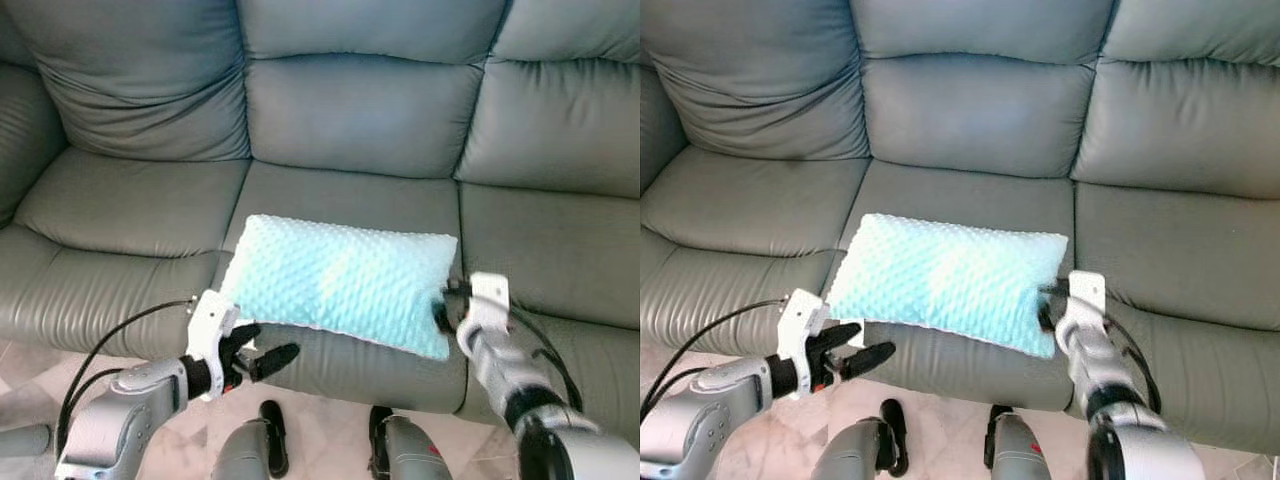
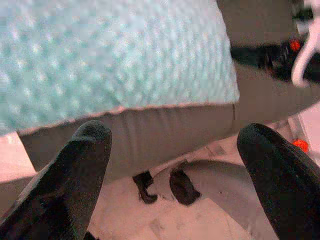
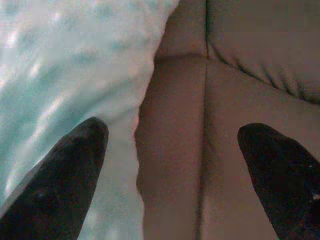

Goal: Move the pillow to the sofa

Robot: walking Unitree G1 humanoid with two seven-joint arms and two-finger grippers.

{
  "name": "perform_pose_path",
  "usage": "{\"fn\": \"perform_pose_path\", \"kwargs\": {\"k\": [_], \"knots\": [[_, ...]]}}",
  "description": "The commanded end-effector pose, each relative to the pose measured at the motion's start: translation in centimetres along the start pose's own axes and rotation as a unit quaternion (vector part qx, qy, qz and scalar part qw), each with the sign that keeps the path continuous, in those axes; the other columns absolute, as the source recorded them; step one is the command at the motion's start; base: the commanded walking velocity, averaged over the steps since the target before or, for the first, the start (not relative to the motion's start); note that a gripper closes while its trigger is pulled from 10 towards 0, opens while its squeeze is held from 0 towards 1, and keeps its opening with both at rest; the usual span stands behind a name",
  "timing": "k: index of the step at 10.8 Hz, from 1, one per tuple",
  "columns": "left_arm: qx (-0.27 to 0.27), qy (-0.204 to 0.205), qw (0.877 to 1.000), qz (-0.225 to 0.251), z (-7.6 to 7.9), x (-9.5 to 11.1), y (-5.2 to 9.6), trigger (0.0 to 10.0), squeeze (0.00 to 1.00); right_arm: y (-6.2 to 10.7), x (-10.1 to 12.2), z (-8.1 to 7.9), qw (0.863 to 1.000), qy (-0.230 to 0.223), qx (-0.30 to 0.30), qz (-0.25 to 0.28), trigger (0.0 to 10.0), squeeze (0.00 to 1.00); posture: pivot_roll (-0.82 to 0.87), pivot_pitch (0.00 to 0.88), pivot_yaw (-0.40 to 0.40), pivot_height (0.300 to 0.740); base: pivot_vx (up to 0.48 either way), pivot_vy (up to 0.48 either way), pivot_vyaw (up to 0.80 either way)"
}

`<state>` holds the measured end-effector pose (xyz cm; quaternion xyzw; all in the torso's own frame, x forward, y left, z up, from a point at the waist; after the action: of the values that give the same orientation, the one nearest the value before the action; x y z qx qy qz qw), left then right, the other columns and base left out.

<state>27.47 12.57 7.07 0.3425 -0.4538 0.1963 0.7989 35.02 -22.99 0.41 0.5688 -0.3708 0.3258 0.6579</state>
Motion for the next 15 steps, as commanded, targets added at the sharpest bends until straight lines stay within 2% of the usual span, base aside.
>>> {"fn": "perform_pose_path", "kwargs": {"k": [1, 3, 4, 5, 6, 7, 9, 10, 12, 14, 15], "knots": [[0.014, 0.008, 1.0, 0.001, -0.5, -0.3, 0.1, 10.0, 0.0, 0.2, -0.9, 0.4, 1.0, 0.019, -0.009, -0.003, 10.0, 0.0, 0.01, 0.327, 0.052, 0.74, 0.0, 0.0, 0.0], [0.025, 0.007, 1.0, 0.018, -1.0, 0.4, -0.6, 10.0, 0.0, 0.7, 0.0, 1.3, 0.997, 0.052, -0.031, 0.043, 10.0, 0.0, -0.02, 0.298, 0.038, 0.74, 0.0, 0.0, 0.0], [0.043, 0.0, 0.999, 0.029, -1.8, 0.9, -1.0, 10.0, 0.0, 1.4, 0.6, 1.6, 0.993, 0.071, -0.056, 0.076, 10.0, 0.0, -0.04, 0.272, 0.027, 0.74, 0.0, 0.0, 0.0], [0.06, -0.002, 0.997, 0.043, -2.4, 1.6, -1.3, 10.0, 0.0, 2.2, 1.3, 1.1, 0.99, 0.08, -0.058, 0.104, 10.0, 0.0, -0.05, 0.25, 0.02, 0.74, 0.0, 0.0, 0.0], [0.108, -0.009, 0.992, 0.071, -3.8, 2.9, -1.3, 10.0, 0.0, 3.7, 2.7, -0.5, 0.985, 0.071, -0.048, 0.152, 10.0, 0.0, -0.06, 0.22, 0.01, 0.74, 0.0, 0.0, 0.0], [0.165, -0.026, 0.981, 0.103, -5.4, 4.5, -0.8, 10.0, 0.0, 5.3, 4.4, -2.4, 0.977, 0.065, -0.029, 0.2, 10.0, 0.0, -0.07, 0.189, -0.001, 0.74, 0.0, 0.0, 0.0], [0.193, -0.054, 0.968, 0.149, -5.8, 7.1, -0.6, 10.0, 0.0, 7.1, 6.6, -4.5, 0.966, 0.062, -0.003, 0.25, 10.0, 0.0, -0.08, 0.132, -0.015, 0.74, 0.0, 0.0, 0.0], [0.216, -0.08, 0.954, 0.193, -6.0, 9.3, -0.1, 10.0, 0.0, 8.5, 8.5, -5.3, 0.958, 0.054, 0.01, 0.283, 10.0, 0.0, -0.09, 0.094, -0.016, 0.74, 0.0, 0.0, 0.0], [0.244, -0.113, 0.942, 0.202, -6.3, 9.6, 0.3, 10.0, 0.0, 9.2, 9.3, -5.3, 0.954, 0.042, 0.017, 0.295, 10.0, 0.0, -0.08, 0.064, -0.015, 0.74, 0.0, 0.0, 0.0], [0.278, -0.156, 0.924, 0.211, -6.3, 9.1, 1.5, 10.0, 0.0, 9.5, 9.4, -5.2, 0.956, 0.035, 0.022, 0.29, 10.0, 0.0, -0.07, 0.044, -0.018, 0.74, 0.0, 0.0, 0.0], [0.302, -0.166, 0.91, 0.229, -6.3, 9.1, 2.4, 10.0, 0.0, 9.8, 9.2, -5.3, 0.957, 0.035, 0.025, 0.287, 10.0, 0.0, -0.07, 0.035, -0.022, 0.74, 0.0, 0.0, 0.0]]}}
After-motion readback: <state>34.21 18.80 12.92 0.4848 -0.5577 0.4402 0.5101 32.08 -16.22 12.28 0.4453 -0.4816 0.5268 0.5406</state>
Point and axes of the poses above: a point about 5 cm out from each wrist's last joint towards the gripper, its own y axis pointing back from the gripper into the wrist, its own x axis along the axis of the wrist's last joint, z = x × y, the point moved 4 cm from there along -y, pointing out of the wrist towards the gripper
